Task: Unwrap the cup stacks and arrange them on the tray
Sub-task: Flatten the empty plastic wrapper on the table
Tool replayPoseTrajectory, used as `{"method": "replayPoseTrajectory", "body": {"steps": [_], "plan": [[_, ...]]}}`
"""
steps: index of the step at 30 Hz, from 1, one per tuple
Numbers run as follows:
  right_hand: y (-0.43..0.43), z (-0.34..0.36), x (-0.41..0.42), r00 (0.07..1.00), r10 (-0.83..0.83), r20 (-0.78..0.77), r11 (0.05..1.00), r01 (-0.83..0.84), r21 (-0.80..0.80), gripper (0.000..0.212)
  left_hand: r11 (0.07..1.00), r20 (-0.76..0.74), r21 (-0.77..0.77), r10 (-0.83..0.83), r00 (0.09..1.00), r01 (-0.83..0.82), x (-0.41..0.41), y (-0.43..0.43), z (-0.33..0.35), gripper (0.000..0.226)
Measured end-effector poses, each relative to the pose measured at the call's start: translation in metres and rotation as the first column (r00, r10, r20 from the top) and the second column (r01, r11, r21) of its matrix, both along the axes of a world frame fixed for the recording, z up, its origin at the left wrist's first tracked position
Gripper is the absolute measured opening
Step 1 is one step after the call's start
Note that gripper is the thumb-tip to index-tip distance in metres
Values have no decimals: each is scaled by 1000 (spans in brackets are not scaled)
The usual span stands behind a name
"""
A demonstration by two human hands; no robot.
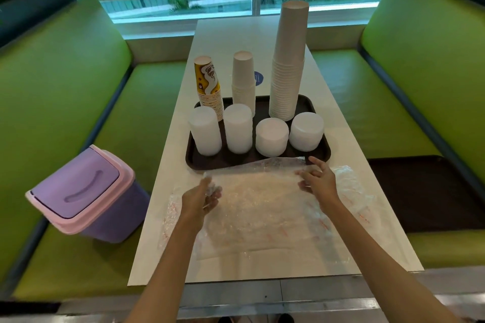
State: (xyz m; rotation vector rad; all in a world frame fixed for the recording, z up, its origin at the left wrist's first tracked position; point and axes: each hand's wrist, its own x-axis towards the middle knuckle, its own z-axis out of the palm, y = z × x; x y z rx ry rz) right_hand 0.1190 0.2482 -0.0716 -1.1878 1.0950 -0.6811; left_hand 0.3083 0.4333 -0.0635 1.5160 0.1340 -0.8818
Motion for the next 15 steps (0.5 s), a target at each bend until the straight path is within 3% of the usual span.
{"method": "replayPoseTrajectory", "body": {"steps": [2, 4, 6, 9, 12, 15], "plan": [[7, -6, 1, 997, -2, -75, 994, -6, -112, 51, 999, 83, 29, 39, 996, -42, -9, 2, -9, 15], [14, -12, 2, 986, -27, -165, 961, -20, -275, 50, 990, 289, 129, 10, 957, -49, -16, 1, -17, 13], [20, -18, 3, 975, -69, -213, 895, -34, -445, 52, 973, 496, 223, -61, 866, -59, -21, 0, -21, 10], [22, -24, 3, 944, -131, -303, 760, -100, -642, 51, 952, 671, 299, -156, 725, -72, -24, 0, -25, 12], [21, -25, -1, 910, -164, -382, 716, -157, -680, 51, 908, 731, 410, -276, 624, -80, -25, 0, -30, 13], [22, -28, -3, 861, -175, -477, 744, -201, -637, 54, 857, 706, 510, -366, 606, -77, -28, 0, -39, 12]]}}
